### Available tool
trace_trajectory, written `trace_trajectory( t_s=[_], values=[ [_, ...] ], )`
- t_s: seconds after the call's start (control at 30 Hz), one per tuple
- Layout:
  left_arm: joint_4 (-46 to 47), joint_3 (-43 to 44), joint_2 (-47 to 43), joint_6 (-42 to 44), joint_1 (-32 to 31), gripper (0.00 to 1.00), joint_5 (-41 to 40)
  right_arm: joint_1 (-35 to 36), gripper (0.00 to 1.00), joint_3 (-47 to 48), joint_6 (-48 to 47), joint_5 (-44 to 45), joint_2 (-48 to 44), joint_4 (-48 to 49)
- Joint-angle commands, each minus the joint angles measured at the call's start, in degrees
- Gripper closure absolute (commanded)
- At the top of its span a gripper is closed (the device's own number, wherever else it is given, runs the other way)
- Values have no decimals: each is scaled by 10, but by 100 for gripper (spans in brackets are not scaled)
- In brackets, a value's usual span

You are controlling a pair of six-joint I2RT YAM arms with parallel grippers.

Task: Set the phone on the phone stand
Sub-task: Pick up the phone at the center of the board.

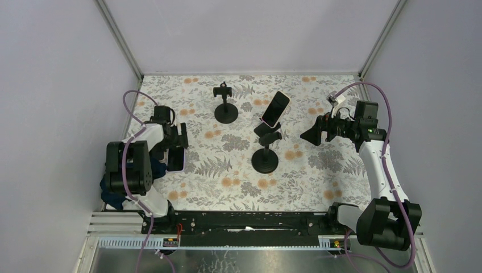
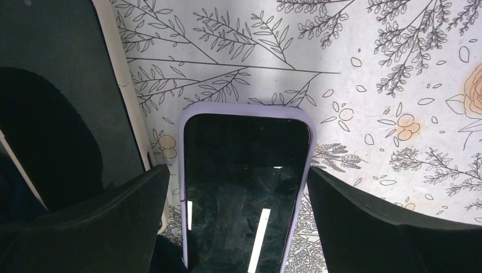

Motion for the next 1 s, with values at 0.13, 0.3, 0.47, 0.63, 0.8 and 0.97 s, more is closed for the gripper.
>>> trace_trajectory(
  t_s=[0.13, 0.3, 0.47, 0.63, 0.8, 0.97],
  values=[
    [-13, 17, 34, -6, 1, 1, -18, -2, 0, 24, 0, -21, -1, -7],
    [-14, 19, 49, -11, -3, 10, -14, -3, 0, 25, 1, -23, -1, -7],
    [-17, 23, 64, -13, -6, 23, -10, -2, 0, 25, 1, -23, -2, -7],
    [-18, 23, 61, -10, -9, 51, 14, -2, 0, 24, 2, -25, -3, -8],
    [-19, 26, 33, -11, -22, 69, 37, -2, 0, 23, 2, -31, -3, -7],
    [-19, 28, -32, -14, -47, 77, 48, -3, 0, 20, 4, -43, -2, -3]
  ],
)
